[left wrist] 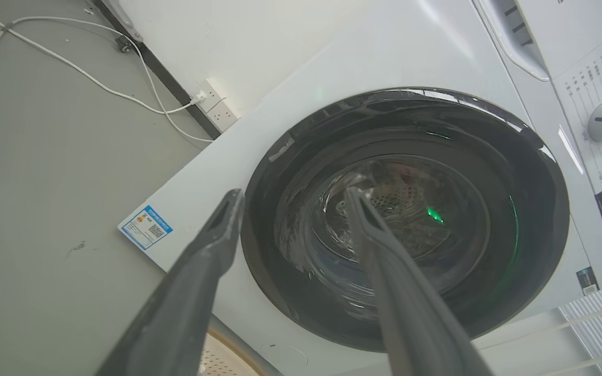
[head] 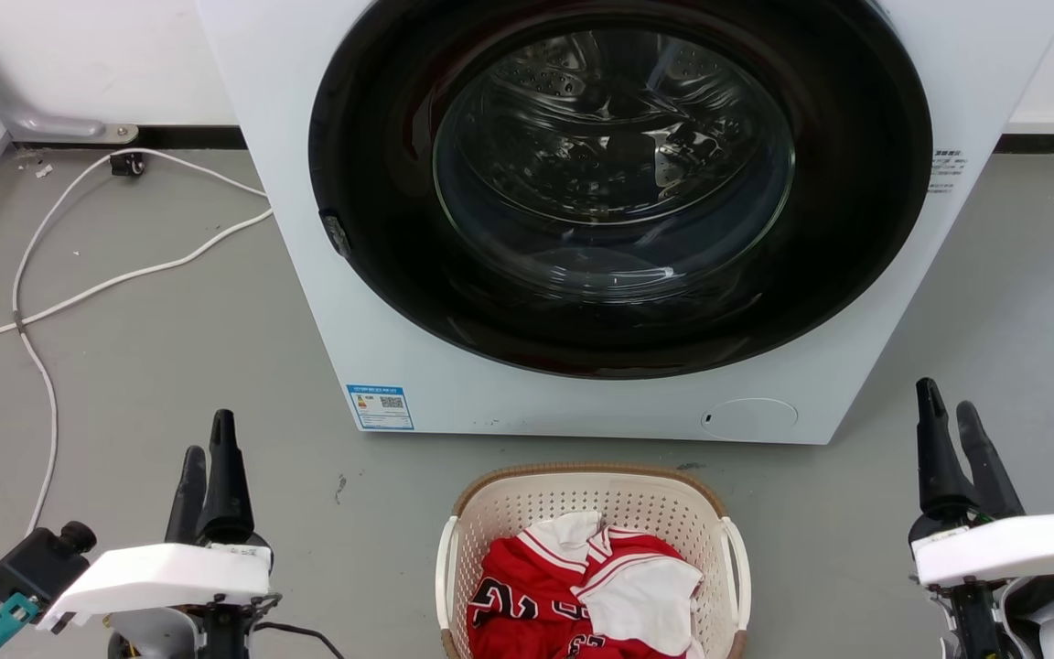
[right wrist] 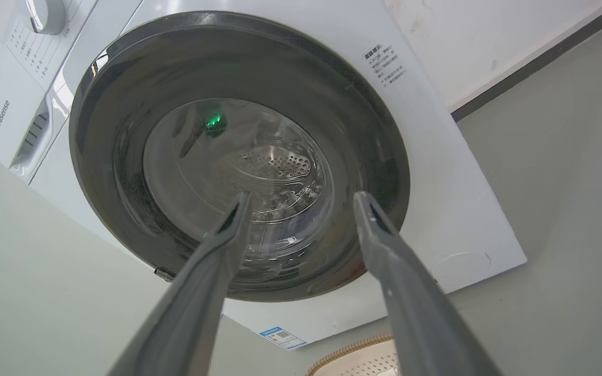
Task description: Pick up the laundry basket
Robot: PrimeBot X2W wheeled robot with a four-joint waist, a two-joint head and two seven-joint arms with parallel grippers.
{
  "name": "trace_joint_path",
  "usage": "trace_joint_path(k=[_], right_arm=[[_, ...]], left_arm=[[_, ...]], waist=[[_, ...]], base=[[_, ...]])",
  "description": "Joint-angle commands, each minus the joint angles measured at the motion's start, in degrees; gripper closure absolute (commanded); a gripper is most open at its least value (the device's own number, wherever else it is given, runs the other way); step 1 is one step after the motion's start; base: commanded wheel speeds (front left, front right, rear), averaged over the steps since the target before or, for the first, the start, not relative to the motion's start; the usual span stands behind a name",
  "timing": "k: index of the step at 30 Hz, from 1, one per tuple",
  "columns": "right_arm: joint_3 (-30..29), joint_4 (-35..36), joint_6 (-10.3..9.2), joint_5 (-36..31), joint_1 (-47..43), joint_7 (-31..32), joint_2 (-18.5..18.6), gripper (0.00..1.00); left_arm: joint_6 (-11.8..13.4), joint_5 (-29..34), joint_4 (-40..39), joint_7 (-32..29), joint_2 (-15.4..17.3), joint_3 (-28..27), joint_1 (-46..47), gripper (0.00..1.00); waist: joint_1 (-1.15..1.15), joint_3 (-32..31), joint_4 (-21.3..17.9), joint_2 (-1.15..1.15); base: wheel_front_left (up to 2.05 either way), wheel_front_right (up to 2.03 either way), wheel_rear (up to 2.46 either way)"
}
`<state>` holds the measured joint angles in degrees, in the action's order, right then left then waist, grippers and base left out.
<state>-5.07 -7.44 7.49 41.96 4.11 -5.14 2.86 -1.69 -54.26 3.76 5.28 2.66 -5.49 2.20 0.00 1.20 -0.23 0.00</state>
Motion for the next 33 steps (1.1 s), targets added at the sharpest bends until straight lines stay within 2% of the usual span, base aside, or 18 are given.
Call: trace_joint_path(k=[1, 11, 25, 29, 33], right_arm=[[0.08, 1.26, 0.0, -1.72, 0.7, -0.58, 0.14, 0.0], [1.94, 4.02, 0.0, -12.9, -0.07, -2.21, 0.12, 0.0], [2.5, 5.88, 0.0, -23.27, -0.54, -4.37, 0.1, 0.0], [2.48, 5.63, 0.0, -25.68, -0.93, -4.92, 0.09, 0.0], [2.1, 4.38, 0.0, -29.0, -1.34, -5.47, 0.08, 0.0]], left_arm=[[0.32, 1.47, -1.36, 0.35, 0.24, 0.2, 0.16, 0.0], [3.64, 14.73, -5.71, 2.07, 0.22, 4.93, -0.62, 0.0], [4.93, 27.75, -7.62, 4.21, 0.24, 9.02, -1.09, 0.0], [4.27, 31.68, -7.04, 4.77, 0.37, 10.28, -1.35, 0.0], [5.58, 36.18, -6.11, 5.3, 1.32, 12.59, -1.37, 0.0]], waist=[[0.0, 0.02, 0.01, 0.0], [0.0, 0.24, -0.28, 0.0], [0.0, 0.92, -0.61, 0.0], [0.0, 1.02, -0.58, 0.0], [0.0, 1.07, -0.45, 0.0]], base=[[0.0, 0.0, 0.0], [0.0, 0.0, 0.0], [0.0, 0.0, 0.0], [0.0, 0.0, 0.0], [0.0, 0.0, 0.0]])
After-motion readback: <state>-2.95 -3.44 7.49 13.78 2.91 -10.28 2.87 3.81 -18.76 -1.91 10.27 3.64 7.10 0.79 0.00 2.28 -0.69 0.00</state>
